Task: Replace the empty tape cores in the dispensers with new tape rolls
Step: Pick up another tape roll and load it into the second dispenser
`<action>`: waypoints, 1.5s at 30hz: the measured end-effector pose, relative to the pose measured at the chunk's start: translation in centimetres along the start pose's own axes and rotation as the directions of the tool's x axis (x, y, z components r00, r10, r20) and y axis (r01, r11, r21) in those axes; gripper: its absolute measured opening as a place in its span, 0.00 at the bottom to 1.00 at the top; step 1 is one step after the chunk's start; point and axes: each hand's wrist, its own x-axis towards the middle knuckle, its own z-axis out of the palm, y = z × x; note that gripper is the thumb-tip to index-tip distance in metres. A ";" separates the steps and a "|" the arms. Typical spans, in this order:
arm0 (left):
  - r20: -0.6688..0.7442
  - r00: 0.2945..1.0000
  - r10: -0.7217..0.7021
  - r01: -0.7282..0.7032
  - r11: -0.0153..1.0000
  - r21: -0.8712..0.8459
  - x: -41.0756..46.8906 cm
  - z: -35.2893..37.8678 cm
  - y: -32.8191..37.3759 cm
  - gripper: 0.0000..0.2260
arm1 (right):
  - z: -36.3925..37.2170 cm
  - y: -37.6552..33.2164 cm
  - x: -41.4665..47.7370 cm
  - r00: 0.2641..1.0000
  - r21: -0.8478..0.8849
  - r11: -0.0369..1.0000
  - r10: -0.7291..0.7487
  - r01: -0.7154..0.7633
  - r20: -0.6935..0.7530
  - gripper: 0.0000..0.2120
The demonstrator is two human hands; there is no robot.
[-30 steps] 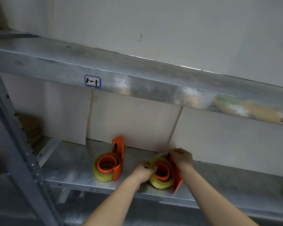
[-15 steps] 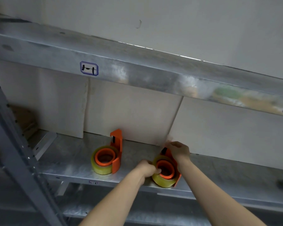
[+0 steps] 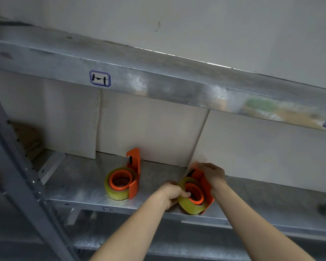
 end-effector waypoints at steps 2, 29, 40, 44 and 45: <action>0.009 1.000 0.001 -0.002 1.000 0.031 -0.1 0.1 -0.2 0.10 | -0.6 0.1 0.1 1.000 -0.023 1.000 -0.013 0.013 -0.003 0.11; 0.357 0.855 0.376 -0.517 0.575 0.633 -4.2 0.7 0.2 0.28 | -5.3 -1.1 -1.7 0.986 -0.122 0.978 -0.168 0.169 0.021 0.06; 0.429 0.849 0.308 -0.522 0.363 0.772 -4.4 2.2 -0.1 0.34 | -6.0 -1.2 -0.7 0.971 -0.182 0.954 -0.241 0.238 0.007 0.04; 0.432 0.855 0.286 -0.515 0.372 0.773 -4.4 2.9 -0.1 0.36 | -6.2 -1.5 -0.2 0.966 -0.203 0.945 -0.257 0.255 0.019 0.04; 0.434 0.854 0.287 -0.518 0.380 0.767 -4.4 2.9 0.0 0.36 | -6.2 -1.5 -0.1 0.966 -0.203 0.944 -0.259 0.259 0.025 0.04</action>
